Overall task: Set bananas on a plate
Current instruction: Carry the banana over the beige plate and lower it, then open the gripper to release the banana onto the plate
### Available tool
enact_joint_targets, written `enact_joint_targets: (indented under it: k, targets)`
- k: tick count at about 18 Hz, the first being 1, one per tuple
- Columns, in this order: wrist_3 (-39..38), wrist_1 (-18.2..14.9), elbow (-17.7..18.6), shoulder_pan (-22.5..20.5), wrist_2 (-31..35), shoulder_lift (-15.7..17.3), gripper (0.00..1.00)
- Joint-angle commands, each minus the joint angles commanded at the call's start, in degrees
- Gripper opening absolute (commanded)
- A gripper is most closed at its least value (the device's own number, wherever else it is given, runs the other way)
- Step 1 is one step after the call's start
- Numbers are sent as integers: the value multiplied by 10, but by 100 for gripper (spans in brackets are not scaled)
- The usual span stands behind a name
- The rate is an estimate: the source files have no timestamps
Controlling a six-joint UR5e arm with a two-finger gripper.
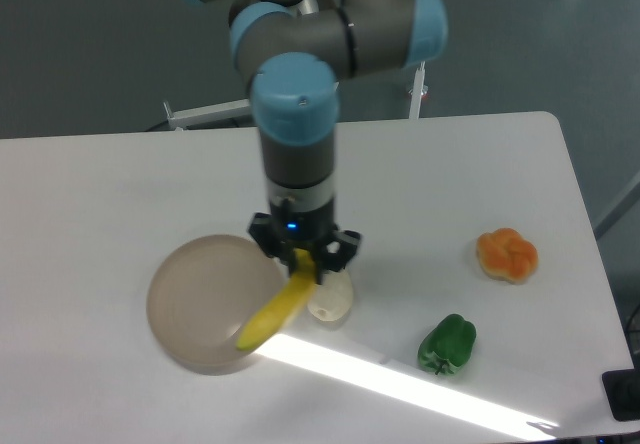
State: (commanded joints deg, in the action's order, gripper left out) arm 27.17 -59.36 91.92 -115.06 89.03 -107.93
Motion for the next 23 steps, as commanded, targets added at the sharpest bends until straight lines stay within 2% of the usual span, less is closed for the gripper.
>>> enact_joint_targets:
  k: [3, 4, 7, 11, 14, 23]
  targets:
    - [-12, 93, 65, 12, 4, -3, 20]
    - [-13, 102, 74, 12, 5, -5, 20]
    - [-12, 107, 88, 16, 16, -18, 20]
    - [-17, 107, 87, 25, 36, -39, 20]
    - [-48, 109, 90, 39, 42, -50, 20]
    - [-48, 112, 104, 46, 43, -65, 20]
